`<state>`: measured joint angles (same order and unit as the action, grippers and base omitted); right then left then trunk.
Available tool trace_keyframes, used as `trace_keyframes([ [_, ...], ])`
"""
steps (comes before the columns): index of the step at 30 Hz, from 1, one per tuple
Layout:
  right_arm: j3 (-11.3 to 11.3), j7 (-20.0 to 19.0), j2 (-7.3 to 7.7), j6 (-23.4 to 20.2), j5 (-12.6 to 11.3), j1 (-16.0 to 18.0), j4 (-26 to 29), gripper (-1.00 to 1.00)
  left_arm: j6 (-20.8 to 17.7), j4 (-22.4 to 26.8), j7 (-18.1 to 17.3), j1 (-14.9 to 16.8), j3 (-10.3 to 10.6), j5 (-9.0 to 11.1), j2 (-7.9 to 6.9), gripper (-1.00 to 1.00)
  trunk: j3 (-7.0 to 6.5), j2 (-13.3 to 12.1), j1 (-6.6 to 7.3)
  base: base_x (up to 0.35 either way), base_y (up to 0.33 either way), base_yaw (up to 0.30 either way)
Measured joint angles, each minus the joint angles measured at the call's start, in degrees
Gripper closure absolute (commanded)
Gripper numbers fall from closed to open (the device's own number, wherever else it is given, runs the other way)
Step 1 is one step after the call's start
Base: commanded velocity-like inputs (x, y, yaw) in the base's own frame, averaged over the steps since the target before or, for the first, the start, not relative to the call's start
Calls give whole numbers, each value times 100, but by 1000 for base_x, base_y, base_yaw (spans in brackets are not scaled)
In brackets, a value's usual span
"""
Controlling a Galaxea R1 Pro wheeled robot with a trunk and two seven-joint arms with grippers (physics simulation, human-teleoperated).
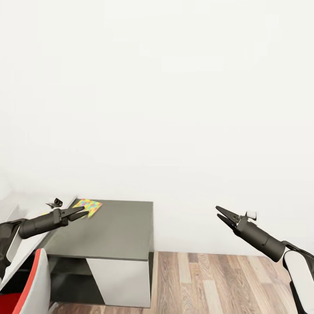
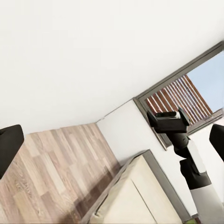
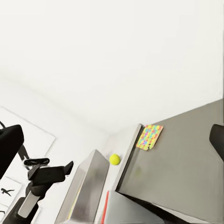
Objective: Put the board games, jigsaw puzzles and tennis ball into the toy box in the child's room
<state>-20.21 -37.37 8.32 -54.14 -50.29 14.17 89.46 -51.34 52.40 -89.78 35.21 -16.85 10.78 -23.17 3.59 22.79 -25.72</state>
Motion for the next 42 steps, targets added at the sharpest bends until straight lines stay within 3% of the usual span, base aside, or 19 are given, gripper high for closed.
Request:
trace_keyframes([
  [12,-8,14,1,57,3,2,-8,-100,0,-1,290,-1,-24,2,6,-100,3,-1,-2,127,30,-15],
  [42,21,10,-2,212,24,1,-8,-100,2,-1,314,-1,-25,3,7,-100,3,0,-2,90,35,0],
])
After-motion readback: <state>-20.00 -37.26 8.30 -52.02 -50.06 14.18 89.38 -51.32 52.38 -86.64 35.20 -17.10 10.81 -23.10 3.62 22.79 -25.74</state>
